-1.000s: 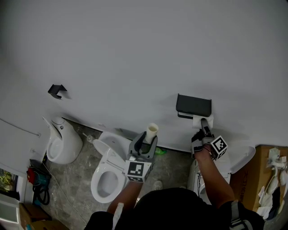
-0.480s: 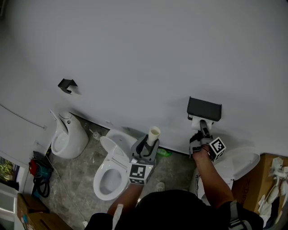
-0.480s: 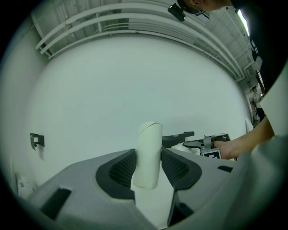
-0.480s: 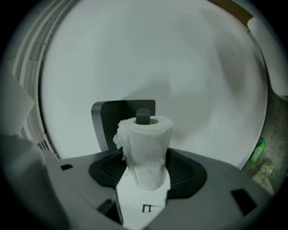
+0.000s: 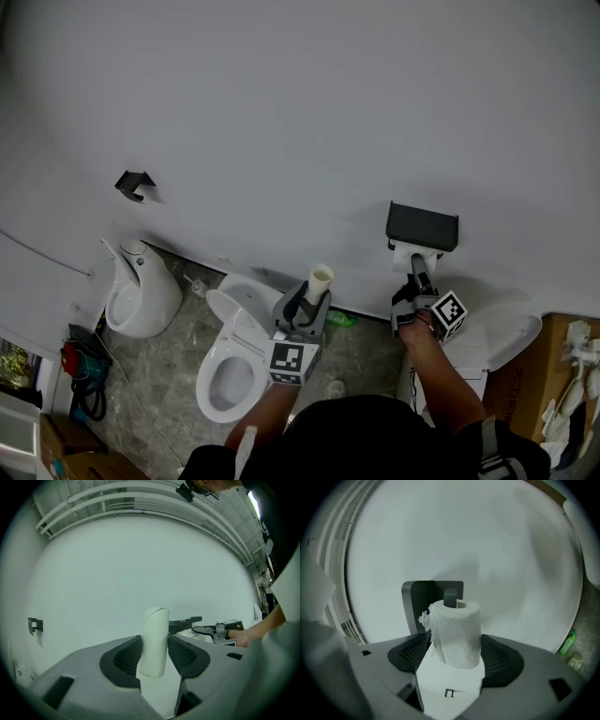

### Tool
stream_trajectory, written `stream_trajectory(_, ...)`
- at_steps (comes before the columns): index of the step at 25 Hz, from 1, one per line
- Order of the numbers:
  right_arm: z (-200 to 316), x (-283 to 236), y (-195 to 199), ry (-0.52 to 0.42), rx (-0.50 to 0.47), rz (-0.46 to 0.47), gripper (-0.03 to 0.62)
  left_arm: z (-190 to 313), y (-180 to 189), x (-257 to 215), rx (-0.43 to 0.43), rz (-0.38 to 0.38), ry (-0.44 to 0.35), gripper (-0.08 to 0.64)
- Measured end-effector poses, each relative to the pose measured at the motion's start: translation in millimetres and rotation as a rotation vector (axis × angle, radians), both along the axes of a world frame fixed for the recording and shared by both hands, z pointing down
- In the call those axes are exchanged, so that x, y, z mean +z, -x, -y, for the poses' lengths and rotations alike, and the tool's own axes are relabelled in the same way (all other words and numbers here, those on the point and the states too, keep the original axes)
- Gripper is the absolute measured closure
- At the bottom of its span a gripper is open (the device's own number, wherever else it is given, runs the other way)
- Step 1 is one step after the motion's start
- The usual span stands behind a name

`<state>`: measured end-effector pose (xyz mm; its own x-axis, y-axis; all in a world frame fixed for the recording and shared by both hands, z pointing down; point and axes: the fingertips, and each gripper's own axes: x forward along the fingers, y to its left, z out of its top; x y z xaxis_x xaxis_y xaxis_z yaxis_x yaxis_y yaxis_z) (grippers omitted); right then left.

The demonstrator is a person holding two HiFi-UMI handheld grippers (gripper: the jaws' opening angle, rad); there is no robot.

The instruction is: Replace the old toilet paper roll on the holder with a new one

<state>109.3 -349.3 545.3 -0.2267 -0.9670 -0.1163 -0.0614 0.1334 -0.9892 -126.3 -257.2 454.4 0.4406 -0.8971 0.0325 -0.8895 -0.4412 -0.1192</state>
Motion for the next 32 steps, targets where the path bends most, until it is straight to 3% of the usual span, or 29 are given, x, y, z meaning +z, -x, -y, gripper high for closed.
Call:
stream_trajectory(5, -28, 5, -9, 0.003, -0.020, -0.130, 0.266, 7, -13, 3, 0.034, -0.008, 0.006, 0.388)
stream_trajectory(8, -43, -12, -18, -0.049, -0.031, -0.259, 0.267, 11, -24, 5, 0.060, -0.006, 0.010, 0.388)
stream_trajectory(15, -73, -74, -23, -0.246, -0.026, -0.929, 0.268, 18, -57, 7, 0.140, -0.037, 0.025, 0.388)
stream_trajectory(18, -84, -101, -25, -0.331, 0.011, -1.136, 0.277, 19, -67, 10, 0.153, -0.074, 0.047, 0.387)
stream_trajectory(21, -93, -119, -26, -0.387, 0.047, -1.310, 0.345, 20, -75, 11, 0.163, -0.091, 0.056, 0.388)
stream_trajectory(26, -102, -132, -29, -0.411, 0.097, -1.513, 0.440, 18, -87, 19, 0.193, -0.092, 0.077, 0.388)
stream_trajectory(30, -111, -141, -33, -0.437, 0.137, -1.571, 0.574, 16, -91, 16, 0.206, -0.102, 0.071, 0.388)
stream_trajectory(32, -112, -143, -33, -0.450, 0.143, -1.581, 0.589, 16, -91, 16, 0.207, -0.109, 0.070, 0.388)
